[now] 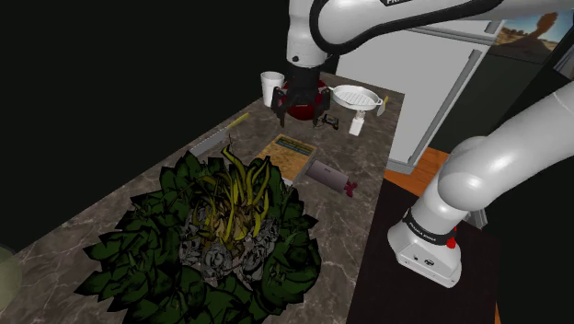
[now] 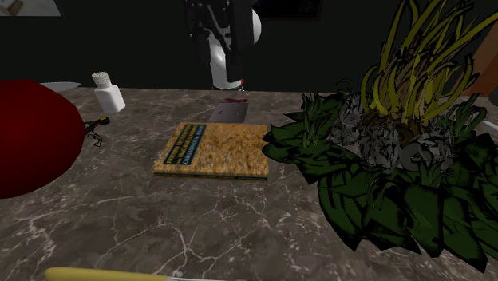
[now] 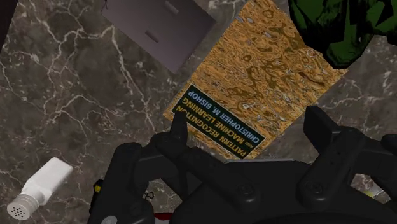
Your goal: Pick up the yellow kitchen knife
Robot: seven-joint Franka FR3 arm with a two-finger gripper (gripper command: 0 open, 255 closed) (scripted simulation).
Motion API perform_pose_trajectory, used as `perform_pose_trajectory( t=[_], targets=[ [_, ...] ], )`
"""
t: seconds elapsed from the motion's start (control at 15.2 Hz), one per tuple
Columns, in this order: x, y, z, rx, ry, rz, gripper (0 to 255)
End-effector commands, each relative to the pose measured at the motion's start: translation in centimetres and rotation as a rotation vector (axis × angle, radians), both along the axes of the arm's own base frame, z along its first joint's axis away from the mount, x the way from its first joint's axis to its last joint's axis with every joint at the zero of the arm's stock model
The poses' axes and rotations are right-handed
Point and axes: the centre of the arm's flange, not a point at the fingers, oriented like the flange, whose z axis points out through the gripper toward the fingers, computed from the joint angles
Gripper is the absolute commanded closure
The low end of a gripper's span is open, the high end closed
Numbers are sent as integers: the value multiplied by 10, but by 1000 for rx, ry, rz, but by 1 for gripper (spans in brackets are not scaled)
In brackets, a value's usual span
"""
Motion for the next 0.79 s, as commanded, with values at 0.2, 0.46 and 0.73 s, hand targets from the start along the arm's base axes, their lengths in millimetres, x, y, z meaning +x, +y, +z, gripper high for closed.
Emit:
perform_pose_trajectory(
  t=[0.2, 0.46, 0.73],
  targets=[
    [48, 33, -22, 8, -17, -170, 0],
    [91, 54, -38, 13, -31, -301, 0],
    [137, 68, -54, 18, -44, -432, 0]
  ],
)
